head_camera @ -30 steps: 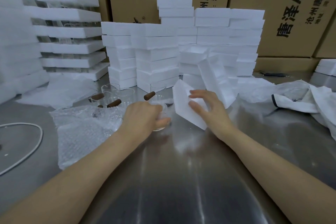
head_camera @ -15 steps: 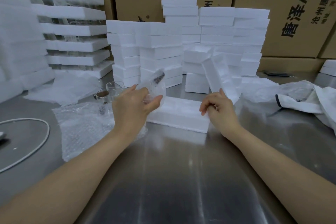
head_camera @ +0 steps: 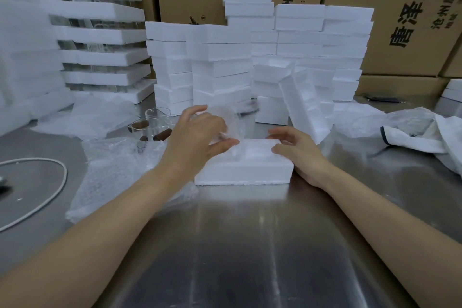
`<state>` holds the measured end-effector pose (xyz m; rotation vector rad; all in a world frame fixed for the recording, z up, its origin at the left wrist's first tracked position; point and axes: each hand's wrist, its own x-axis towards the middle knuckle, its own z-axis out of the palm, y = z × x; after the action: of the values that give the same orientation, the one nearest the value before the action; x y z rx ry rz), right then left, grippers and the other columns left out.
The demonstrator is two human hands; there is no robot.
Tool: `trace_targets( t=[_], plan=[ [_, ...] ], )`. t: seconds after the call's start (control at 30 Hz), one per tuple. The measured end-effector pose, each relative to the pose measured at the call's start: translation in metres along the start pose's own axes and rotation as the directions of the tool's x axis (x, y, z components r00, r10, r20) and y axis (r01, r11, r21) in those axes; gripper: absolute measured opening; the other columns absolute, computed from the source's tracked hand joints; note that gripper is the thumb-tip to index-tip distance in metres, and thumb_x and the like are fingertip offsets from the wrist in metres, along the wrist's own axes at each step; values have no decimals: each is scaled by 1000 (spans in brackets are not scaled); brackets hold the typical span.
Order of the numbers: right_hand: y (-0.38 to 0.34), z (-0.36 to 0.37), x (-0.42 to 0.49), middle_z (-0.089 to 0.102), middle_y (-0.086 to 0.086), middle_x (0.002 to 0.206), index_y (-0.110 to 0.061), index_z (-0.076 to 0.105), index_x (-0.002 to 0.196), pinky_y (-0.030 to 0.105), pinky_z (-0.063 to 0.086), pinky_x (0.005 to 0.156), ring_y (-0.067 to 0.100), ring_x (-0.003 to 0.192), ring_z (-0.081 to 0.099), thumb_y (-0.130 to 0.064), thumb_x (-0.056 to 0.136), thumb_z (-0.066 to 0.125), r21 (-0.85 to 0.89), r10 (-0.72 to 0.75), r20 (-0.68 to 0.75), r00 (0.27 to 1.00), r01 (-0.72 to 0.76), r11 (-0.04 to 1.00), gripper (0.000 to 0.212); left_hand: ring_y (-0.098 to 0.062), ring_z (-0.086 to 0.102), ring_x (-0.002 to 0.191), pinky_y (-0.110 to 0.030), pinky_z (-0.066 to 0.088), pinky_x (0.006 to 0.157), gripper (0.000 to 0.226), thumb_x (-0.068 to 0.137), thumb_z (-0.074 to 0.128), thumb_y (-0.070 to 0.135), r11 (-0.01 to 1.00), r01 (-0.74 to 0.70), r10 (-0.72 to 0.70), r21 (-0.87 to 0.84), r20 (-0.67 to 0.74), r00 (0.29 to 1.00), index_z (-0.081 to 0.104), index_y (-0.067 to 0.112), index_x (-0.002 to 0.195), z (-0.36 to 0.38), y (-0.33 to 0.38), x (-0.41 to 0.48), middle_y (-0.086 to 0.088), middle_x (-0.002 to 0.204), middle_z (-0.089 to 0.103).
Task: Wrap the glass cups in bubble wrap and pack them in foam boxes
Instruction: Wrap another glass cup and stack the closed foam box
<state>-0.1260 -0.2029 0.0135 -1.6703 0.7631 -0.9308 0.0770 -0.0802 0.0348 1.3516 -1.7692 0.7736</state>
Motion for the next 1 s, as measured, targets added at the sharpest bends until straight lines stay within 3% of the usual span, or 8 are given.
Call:
trace_targets(
  t=[0.1,0.23,0.33,0.43,0.5,0.6,0.77,1.0],
  plan=[
    [-2,3,-2,67,5,112,-13,64,107,29,53,81,12,85,62,12,84,58,59,2,36,999,-4,998,34,-17,57,79,-6,25,90,28,82,68,41,998,26,-4,-55,365,931,55,18,71,-7,-6,4,14,65,55],
    [-2,3,-2,66,8,117,-11,61,115,41,48,94,21,96,59,11,85,58,14,-2,16,1000,2,1000,37,-5,38,59,-26,37,62,39,91,61,35,986,86,-11,-143,462,887,34,28,63,-12,-9,2,10,58,41],
    [-3,6,0,68,5,113,-15,64,109,44,48,100,27,111,59,9,83,60,-12,-6,-66,998,5,1000,35,-12,48,67,-32,41,65,26,93,57,33,974,167,-59,-155,537,842,42,31,72,-17,-10,2,2,69,55],
    [-1,7,1,67,7,113,-19,65,97,43,51,95,28,105,62,6,82,64,37,11,-120,993,-7,999,29,-19,54,68,-12,36,71,12,92,47,31,965,203,-80,-164,555,828,46,28,81,-14,-5,1,-1,73,60],
    [3,7,0,65,9,114,-16,66,97,38,51,91,25,98,64,3,82,66,74,17,-144,989,-7,997,25,-15,44,59,-17,31,61,12,83,40,29,962,208,-74,-176,565,822,39,26,71,-11,1,1,-1,64,51],
    [4,8,1,66,8,105,-14,68,93,34,50,88,23,92,64,0,82,68,81,20,-165,986,-6,997,18,-16,40,64,-30,34,60,12,79,38,27,957,219,-73,-189,577,813,35,24,68,-7,2,0,-4,67,46],
    [1,4,3,69,13,103,-5,71,98,37,50,93,23,93,64,0,83,70,78,37,-132,991,-26,997,16,-13,42,70,-15,31,61,14,78,45,22,883,346,-134,-318,536,833,48,10,73,-7,-3,-5,-9,75,48],
    [0,-2,3,71,4,108,-13,70,106,21,53,73,11,84,68,-9,84,71,165,83,-4,997,-81,983,22,-15,42,74,-25,32,64,27,71,38,39,906,289,-81,-310,543,836,42,12,69,-3,-2,-4,-7,73,46]
  ],
)
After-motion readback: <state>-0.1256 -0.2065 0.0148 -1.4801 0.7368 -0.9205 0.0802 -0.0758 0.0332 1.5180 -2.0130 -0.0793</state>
